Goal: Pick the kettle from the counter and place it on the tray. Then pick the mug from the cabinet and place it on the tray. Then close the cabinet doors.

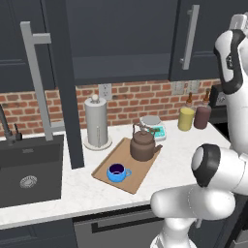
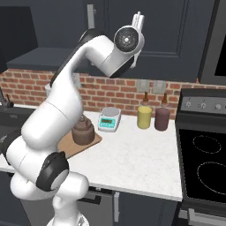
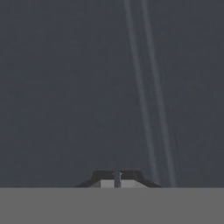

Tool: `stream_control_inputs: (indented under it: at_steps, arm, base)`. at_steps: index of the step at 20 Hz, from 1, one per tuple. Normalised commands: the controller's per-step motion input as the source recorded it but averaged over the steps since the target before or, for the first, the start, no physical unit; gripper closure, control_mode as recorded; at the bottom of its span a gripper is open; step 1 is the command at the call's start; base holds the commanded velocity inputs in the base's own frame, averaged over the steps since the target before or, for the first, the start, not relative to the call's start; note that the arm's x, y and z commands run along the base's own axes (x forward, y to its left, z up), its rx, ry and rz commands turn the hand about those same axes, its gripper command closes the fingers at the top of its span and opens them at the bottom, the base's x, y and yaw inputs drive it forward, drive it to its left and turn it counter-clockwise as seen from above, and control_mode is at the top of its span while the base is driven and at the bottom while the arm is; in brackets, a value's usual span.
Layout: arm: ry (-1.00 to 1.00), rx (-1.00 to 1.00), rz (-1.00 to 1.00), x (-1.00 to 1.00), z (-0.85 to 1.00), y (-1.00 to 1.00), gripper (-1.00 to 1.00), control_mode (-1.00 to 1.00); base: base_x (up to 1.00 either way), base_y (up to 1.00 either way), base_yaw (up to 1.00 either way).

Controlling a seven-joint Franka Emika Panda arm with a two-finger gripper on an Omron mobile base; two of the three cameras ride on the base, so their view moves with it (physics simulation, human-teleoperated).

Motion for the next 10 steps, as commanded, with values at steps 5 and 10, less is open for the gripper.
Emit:
stream_control_inputs:
  at_steps: [5, 10]
  arm:
    - [-0.15, 0.01, -0.02, 0.4, -0.53, 0.2, 1.0, -1.0]
    - [-0.18, 0.03, -0.01, 0.37, -0.56, 0.19, 1.0, -1.0]
  base:
    - [0.0, 0.0, 0.0]
    - [0.0, 0.0, 0.0]
